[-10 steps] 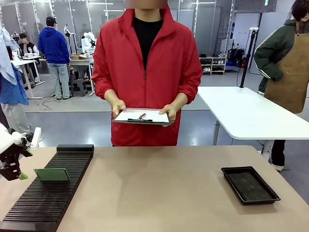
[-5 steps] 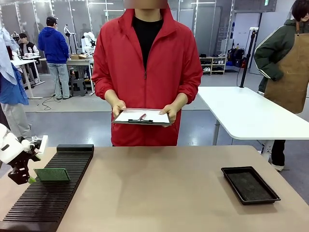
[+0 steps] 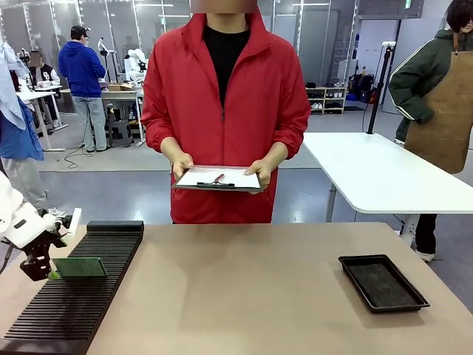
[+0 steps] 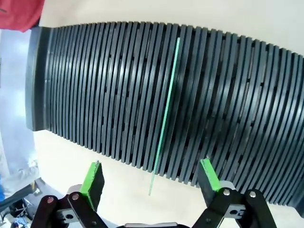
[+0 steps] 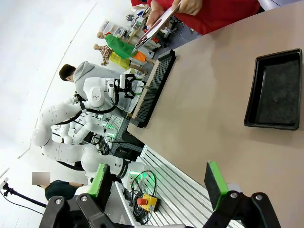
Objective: Inspect the PCB.
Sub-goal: Pick up the Blank PCB and present it to the human.
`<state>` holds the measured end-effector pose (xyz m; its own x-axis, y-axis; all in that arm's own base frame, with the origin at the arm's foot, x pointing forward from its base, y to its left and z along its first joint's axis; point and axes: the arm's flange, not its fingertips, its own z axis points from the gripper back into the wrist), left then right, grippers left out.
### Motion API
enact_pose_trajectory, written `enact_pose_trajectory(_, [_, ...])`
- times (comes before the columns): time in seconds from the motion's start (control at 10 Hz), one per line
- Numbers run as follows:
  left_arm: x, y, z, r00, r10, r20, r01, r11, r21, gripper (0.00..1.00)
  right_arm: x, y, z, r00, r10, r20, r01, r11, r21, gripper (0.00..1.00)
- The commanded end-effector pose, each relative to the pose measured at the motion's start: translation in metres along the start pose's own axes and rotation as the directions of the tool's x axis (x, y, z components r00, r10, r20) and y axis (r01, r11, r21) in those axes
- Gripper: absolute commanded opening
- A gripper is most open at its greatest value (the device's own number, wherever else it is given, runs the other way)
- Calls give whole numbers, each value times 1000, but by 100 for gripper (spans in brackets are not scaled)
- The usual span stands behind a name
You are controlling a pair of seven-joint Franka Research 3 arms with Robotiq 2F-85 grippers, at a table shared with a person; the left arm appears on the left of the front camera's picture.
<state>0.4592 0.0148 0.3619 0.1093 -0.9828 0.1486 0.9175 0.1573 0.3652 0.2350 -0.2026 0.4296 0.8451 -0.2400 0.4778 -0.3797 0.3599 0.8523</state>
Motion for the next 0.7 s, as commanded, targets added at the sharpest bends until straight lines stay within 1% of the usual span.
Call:
enact_pose_trajectory(0.0, [4, 11, -3, 1000, 13, -26, -13, 1000, -14, 73, 0, 1, 1, 1000, 8, 5, -8, 1000, 9, 100])
enact_pose_trajectory(0.1, [6, 12, -5, 1000, 12, -18, -12, 1000, -21, 57, 0, 1, 1, 1000, 8, 5, -8, 1000, 9, 100])
enact_pose_trajectory(0.2, [7, 14, -7, 1000, 0, -14, 0, 1000, -19, 17, 0, 1, 1, 1000, 8, 5, -8, 1000, 9, 100])
enact_pose_trajectory(0.3, [8, 14, -10, 1000, -17, -22, 16, 999, -27, 0, 0, 1, 1, 1000, 8, 5, -8, 1000, 9, 100])
enact_pose_trajectory(0.4, [9, 14, -13, 998, -19, -52, 17, 999, -41, 23, 0, 1, 1, 1000, 8, 5, -8, 1000, 9, 100])
enact_pose_trajectory(0.5, [9, 15, -16, 997, -29, -67, 26, 999, -47, 0, 0, 1, 1, 1000, 8, 5, -8, 1000, 9, 100])
enact_pose_trajectory(0.6, [9, 14, -16, 996, -41, -73, 38, 998, -50, 0, 0, 1, 1, 1000, 8, 5, -8, 1000, 9, 100])
